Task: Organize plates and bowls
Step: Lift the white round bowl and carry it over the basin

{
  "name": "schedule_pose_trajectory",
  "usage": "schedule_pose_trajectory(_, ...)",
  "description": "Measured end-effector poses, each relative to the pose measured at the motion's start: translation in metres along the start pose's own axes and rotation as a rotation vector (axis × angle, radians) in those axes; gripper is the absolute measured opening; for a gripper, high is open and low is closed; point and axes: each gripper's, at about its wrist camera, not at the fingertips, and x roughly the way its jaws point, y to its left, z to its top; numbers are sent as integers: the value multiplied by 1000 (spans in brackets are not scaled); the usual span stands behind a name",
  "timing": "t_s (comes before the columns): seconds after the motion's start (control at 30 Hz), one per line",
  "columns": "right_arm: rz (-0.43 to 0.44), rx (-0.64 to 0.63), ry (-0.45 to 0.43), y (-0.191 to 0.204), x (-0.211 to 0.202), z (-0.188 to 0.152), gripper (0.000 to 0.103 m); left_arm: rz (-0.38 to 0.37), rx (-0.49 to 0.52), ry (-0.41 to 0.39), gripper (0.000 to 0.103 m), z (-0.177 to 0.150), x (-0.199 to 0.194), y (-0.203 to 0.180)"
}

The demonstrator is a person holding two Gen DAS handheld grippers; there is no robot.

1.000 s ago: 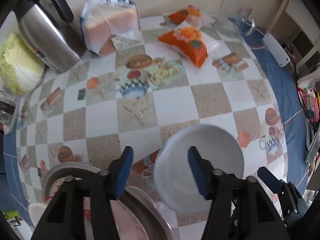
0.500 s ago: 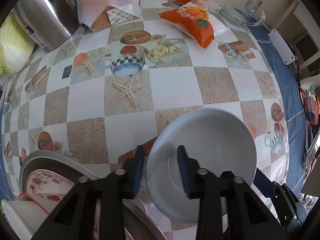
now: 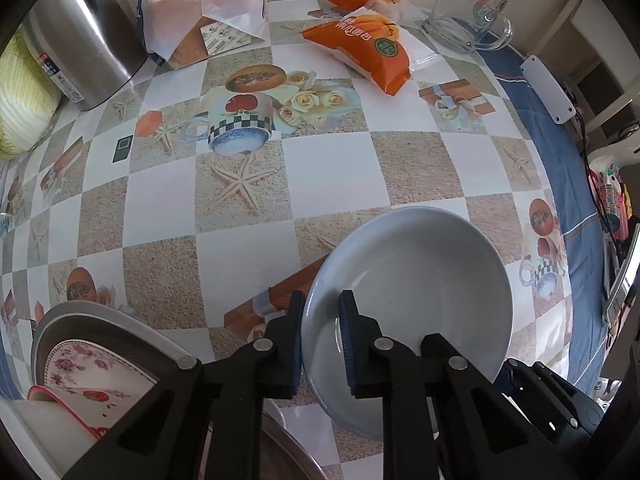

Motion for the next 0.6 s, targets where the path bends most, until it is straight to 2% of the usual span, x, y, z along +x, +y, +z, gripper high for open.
schedule_pose_trajectory(0.37, -16, -19, -26, 2, -14, 0, 21, -15, 8, -52, 14, -5, -15, 3)
schedule_pose_trajectory(0.6, -42, -44, -98, 9, -50, 1, 21, -53, 17, -138, 14, -10, -53, -3)
